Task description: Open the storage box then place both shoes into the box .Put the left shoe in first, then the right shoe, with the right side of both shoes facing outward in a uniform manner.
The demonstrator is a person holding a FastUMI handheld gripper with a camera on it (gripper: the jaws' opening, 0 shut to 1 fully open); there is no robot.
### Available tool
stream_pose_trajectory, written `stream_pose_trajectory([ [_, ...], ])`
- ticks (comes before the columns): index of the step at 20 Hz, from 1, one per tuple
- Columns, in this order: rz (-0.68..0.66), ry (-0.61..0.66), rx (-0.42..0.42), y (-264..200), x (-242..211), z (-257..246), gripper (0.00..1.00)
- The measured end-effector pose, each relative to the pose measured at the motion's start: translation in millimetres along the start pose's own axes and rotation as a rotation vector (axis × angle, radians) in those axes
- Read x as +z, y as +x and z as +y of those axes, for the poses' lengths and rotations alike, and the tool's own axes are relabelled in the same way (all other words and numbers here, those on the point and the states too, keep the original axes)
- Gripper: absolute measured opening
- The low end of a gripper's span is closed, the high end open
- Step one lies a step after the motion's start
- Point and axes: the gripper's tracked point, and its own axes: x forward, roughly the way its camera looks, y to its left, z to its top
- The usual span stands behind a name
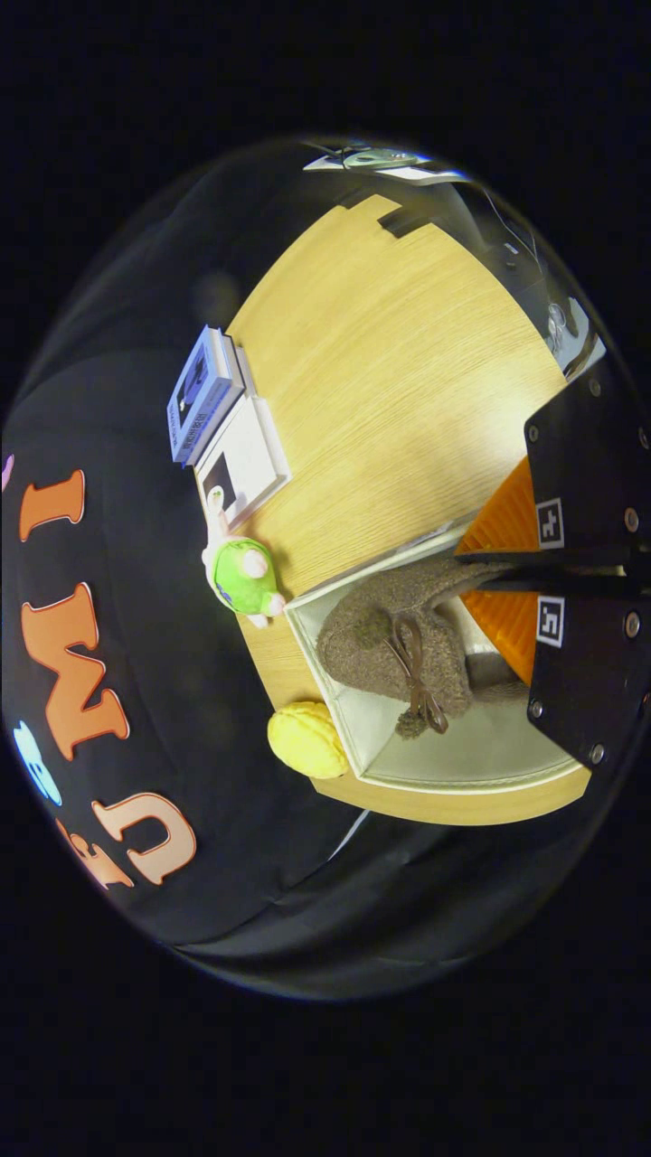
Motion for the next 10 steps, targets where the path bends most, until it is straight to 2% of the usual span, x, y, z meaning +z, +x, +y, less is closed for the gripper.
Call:
stream_pose_trajectory([
  [1,0.003,0.013,0.034,-5,2,7,0.1],
  [2,-0.001,0.012,0.062,-5,7,12,0.24],
  [4,-0.026,-0.015,0.07,-12,19,8,0.45],
  [5,-0.039,-0.021,0.089,-17,25,11,0.58],
  [6,-0.05,-0.025,0.095,-21,31,10,0.71],
  [7,-0.064,-0.042,0.079,-25,38,1,0.79],
  [8,-0.085,-0.067,0.053,-27,47,-5,0.92],
  [9,-0.104,-0.09,0.032,-32,56,-14,0.97],
  [10,-0.12,-0.099,0.022,-36,63,-22,0.99],
])
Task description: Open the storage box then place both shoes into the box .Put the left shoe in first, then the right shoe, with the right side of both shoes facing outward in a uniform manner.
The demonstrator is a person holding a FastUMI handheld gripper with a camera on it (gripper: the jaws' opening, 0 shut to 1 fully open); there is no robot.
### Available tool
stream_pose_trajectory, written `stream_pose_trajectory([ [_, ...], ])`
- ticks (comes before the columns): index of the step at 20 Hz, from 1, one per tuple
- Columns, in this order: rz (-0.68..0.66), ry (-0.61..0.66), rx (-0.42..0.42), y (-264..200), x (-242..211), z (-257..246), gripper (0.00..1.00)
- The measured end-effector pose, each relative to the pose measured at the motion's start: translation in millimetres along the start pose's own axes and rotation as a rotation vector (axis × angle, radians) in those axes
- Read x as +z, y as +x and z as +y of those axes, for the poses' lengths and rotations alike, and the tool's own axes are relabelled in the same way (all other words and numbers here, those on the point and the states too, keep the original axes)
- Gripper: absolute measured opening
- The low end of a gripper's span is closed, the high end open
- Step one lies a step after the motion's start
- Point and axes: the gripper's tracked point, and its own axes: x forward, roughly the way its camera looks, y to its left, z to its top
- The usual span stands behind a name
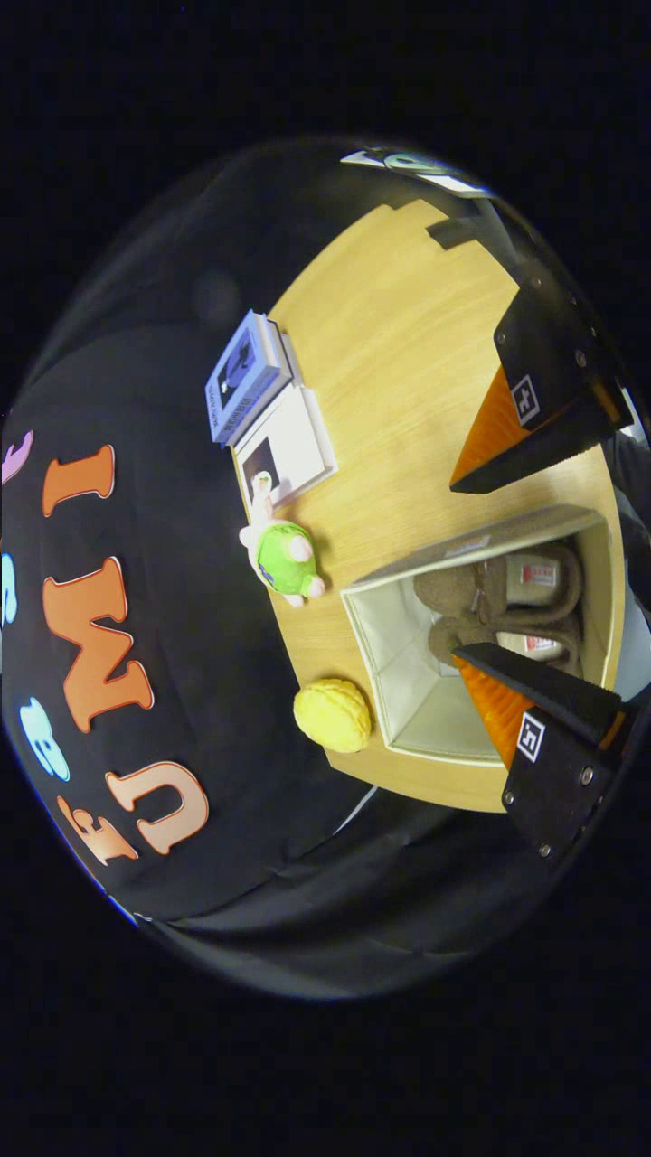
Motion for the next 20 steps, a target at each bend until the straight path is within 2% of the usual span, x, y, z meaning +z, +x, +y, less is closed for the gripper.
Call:
stream_pose_trajectory([
  [3,-0.054,0.027,-0.007,-14,27,-26,0.99],
  [8,-0.158,0.042,-0.064,-45,78,-90,0.99],
  [15,-0.358,0.055,-0.16,-108,162,-190,0.98],
  [20,-0.521,0.012,-0.229,-162,205,-247,0.99],
])
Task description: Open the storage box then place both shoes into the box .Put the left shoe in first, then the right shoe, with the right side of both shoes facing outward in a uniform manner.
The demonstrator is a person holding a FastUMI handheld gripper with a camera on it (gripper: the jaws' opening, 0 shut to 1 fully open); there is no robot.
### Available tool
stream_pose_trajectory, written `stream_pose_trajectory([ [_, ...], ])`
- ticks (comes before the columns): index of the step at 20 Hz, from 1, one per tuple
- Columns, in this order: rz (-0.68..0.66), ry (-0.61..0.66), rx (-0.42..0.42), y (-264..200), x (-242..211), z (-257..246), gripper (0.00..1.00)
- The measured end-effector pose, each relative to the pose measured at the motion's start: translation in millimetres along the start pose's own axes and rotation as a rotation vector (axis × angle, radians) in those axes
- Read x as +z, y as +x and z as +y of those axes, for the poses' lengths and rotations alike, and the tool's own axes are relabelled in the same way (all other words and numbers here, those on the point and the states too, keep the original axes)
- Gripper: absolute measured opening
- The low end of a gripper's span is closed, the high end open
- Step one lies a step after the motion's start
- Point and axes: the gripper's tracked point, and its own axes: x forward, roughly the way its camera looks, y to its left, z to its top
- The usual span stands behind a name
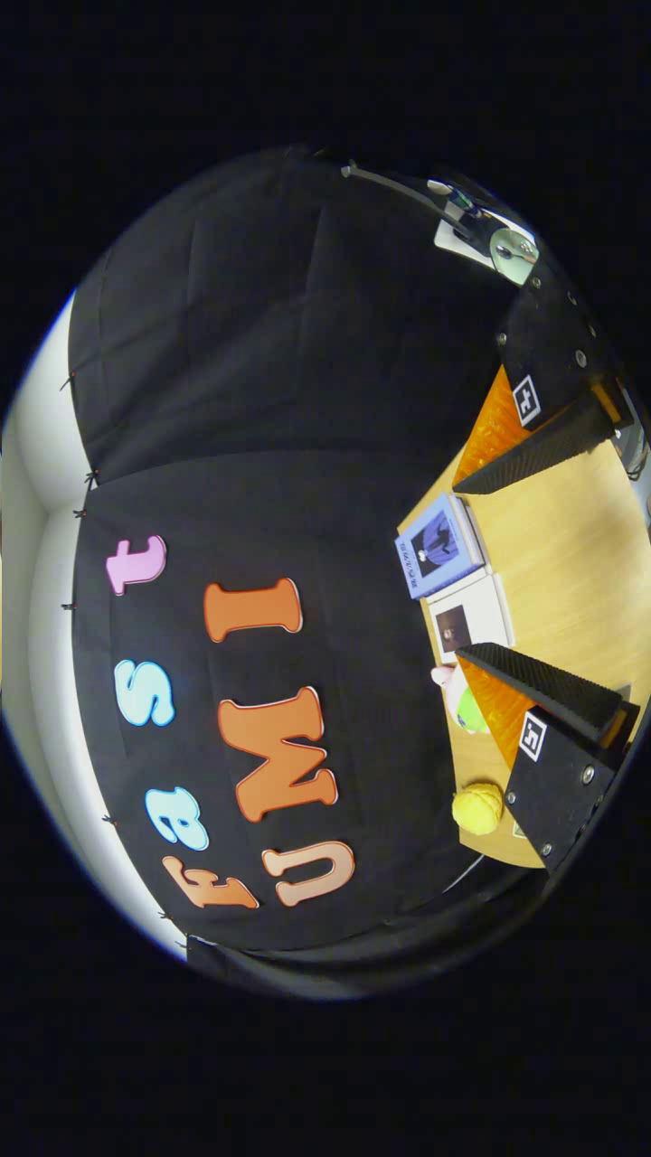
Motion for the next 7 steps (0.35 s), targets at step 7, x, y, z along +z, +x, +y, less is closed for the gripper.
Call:
stream_pose_trajectory([
  [7,-0.142,-0.02,-0.015,-26,43,-35,0.98],
])
